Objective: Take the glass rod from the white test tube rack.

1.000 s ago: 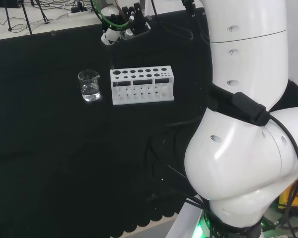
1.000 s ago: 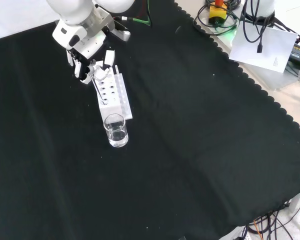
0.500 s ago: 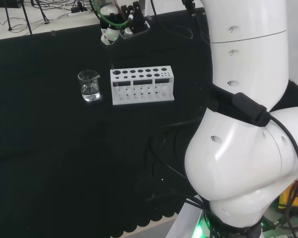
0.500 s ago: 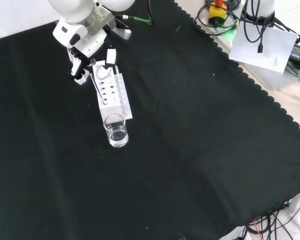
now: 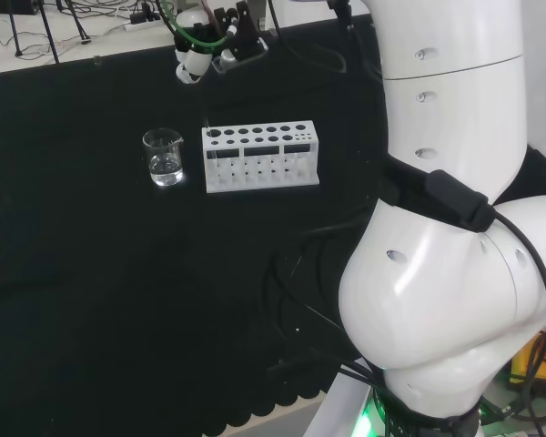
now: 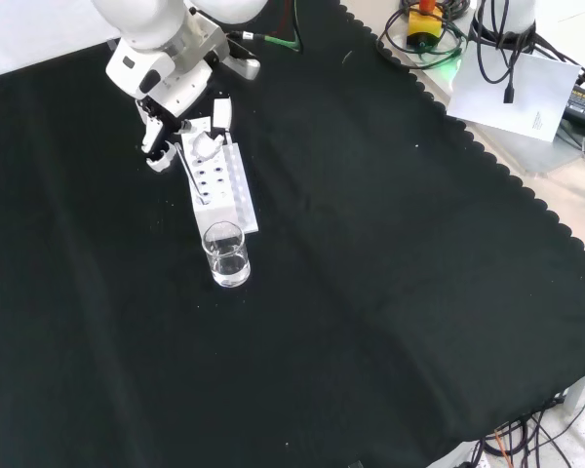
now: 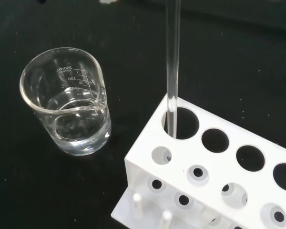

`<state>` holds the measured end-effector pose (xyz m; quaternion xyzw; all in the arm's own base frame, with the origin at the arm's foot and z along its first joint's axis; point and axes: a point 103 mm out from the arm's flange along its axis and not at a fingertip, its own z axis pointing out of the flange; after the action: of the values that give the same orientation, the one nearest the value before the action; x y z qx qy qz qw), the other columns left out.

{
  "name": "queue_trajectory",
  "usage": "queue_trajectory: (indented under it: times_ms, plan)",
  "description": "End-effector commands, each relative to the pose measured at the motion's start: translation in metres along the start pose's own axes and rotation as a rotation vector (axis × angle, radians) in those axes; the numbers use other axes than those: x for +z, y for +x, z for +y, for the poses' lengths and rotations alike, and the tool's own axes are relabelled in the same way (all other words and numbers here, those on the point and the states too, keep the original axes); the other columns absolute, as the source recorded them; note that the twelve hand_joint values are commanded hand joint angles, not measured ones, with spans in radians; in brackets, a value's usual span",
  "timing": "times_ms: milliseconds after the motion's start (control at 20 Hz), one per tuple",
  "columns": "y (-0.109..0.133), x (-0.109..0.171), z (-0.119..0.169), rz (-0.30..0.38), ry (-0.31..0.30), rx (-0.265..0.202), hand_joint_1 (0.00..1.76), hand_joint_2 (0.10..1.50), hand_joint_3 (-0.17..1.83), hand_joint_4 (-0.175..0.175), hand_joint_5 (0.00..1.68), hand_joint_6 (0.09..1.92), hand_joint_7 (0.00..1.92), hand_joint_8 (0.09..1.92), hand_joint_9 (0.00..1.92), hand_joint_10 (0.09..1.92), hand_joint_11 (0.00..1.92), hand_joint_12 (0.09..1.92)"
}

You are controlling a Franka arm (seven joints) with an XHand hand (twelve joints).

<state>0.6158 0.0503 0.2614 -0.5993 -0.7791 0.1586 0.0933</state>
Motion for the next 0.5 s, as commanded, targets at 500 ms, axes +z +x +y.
queue_trajectory:
  times_ms: [500]
  plan:
    - [-0.0062,0.0030,0.0045,-0.002,-0.003,0.007,1.00,0.92,0.53,-0.167,0.84,0.99,1.18,0.75,1.64,0.69,1.52,1.01]
